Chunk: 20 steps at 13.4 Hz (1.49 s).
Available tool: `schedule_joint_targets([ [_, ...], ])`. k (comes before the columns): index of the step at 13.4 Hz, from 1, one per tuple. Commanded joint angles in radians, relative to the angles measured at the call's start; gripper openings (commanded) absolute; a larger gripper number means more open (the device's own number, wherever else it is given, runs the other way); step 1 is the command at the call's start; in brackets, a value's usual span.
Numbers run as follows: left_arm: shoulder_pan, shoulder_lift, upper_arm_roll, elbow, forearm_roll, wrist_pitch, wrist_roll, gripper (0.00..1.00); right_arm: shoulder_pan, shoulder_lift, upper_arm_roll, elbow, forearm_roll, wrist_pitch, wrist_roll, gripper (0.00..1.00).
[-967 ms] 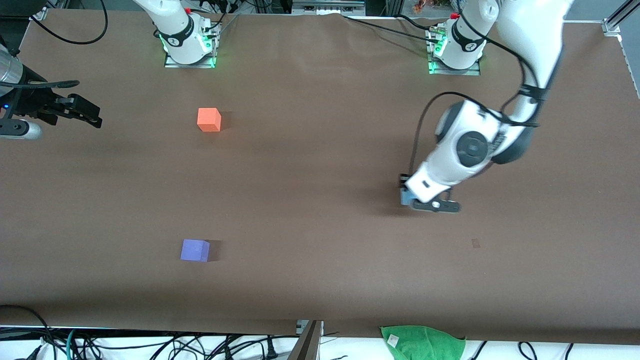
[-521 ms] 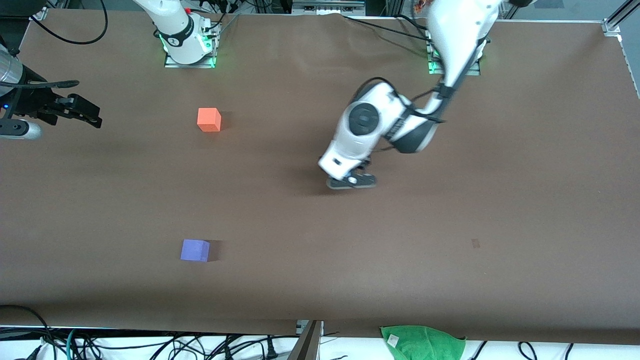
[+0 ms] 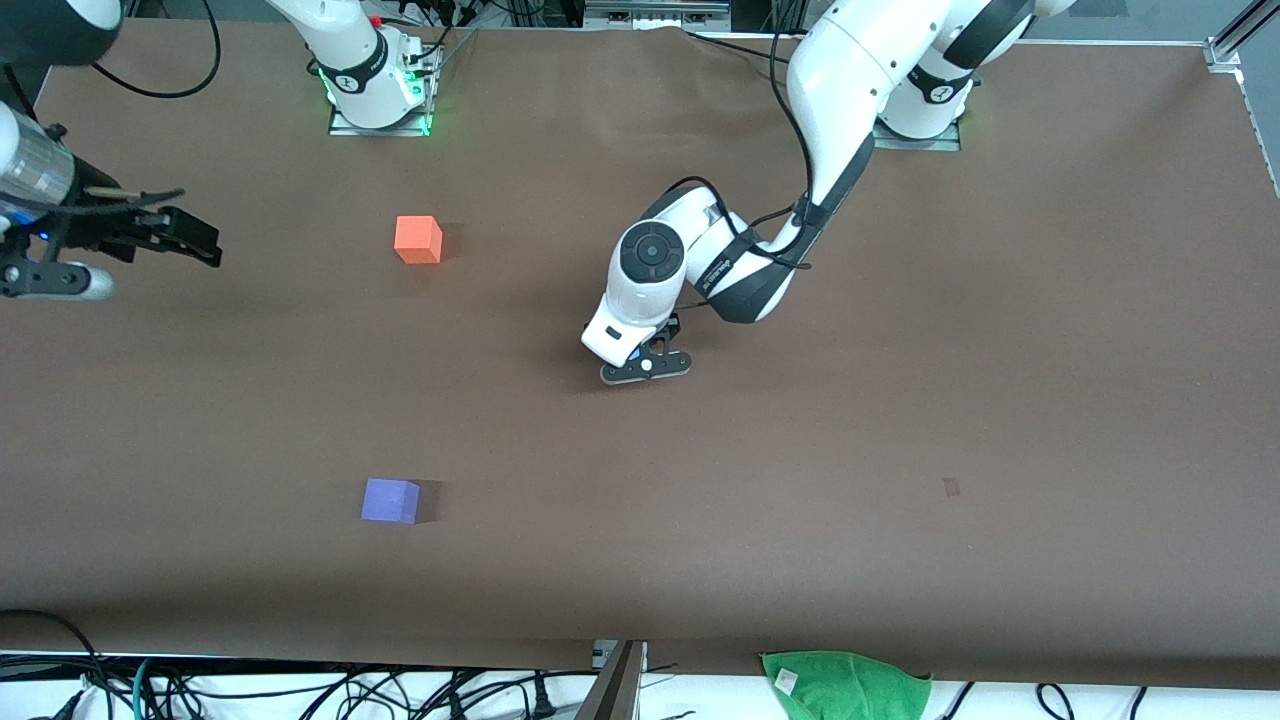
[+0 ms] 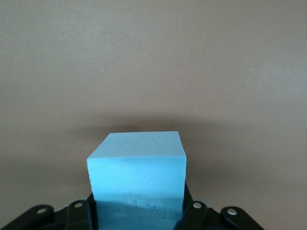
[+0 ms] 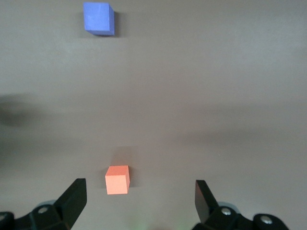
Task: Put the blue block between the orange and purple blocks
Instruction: 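Carry the blue cube toward the table middle with the left gripper, then set the blue cube down while the right gripper reaches toward it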
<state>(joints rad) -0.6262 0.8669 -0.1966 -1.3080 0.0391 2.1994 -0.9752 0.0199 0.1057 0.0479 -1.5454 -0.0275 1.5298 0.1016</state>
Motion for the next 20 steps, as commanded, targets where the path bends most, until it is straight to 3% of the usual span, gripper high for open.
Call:
schedule_joint_targets([
  [1,-0.052,0.012,0.045,0.047,0.025,-0.021,-0.017,0.75,0.000,0.011,0.003,0.005,0.008,-0.013,-0.008,1.00],
  [2,-0.050,0.009,0.046,0.044,0.027,-0.021,-0.016,1.00,0.005,0.014,0.004,0.005,0.009,-0.013,-0.006,1.00],
  [8,-0.021,-0.020,0.048,0.042,0.028,-0.027,-0.003,1.00,0.003,0.063,0.001,-0.002,0.014,-0.020,-0.008,1.00],
  [13,0.117,-0.121,0.037,0.038,0.025,-0.092,0.047,1.00,0.083,0.153,0.004,-0.002,0.066,0.041,0.012,1.00],
  [15,0.169,-0.192,0.034,0.033,0.013,-0.183,0.209,1.00,0.144,0.184,0.004,-0.002,0.067,0.079,0.020,1.00],
  [20,0.292,-0.417,0.032,0.035,0.013,-0.476,0.370,1.00,0.325,0.291,0.004,0.005,0.069,0.228,0.130,1.00],
])
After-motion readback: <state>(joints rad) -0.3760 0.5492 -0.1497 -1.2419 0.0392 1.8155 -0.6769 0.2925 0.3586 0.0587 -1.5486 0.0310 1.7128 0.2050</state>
